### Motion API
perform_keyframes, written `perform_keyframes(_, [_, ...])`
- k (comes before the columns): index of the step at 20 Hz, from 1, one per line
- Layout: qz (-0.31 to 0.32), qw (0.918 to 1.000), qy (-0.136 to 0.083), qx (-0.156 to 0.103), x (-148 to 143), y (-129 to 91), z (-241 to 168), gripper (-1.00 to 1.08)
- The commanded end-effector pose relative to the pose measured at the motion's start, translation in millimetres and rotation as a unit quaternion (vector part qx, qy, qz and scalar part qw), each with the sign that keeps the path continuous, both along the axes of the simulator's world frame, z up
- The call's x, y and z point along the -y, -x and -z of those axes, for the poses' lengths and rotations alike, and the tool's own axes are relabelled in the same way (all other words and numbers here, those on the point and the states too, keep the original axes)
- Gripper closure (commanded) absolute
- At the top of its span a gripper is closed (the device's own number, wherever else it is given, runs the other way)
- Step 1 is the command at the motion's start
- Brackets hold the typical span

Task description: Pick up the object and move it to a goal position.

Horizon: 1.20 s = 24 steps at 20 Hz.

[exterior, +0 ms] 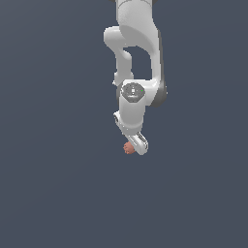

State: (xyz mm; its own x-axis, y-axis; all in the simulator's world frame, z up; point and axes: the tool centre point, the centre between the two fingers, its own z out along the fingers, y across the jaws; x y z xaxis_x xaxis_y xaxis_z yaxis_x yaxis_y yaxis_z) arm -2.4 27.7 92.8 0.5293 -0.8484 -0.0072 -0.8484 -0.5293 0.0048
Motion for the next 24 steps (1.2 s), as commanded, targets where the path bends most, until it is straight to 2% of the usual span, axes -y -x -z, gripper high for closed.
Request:
perform_keyframes(1, [0.018, 0.9998, 0.001, 0.002, -1, -1, 2, -0.92])
perform_keyframes(14, [0.042, 0.9991, 0.002, 0.004, -4, -1, 7, -0.92])
perform_keyframes(24, [0.044, 0.999, 0.002, 0.004, -4, -1, 50, -0.92])
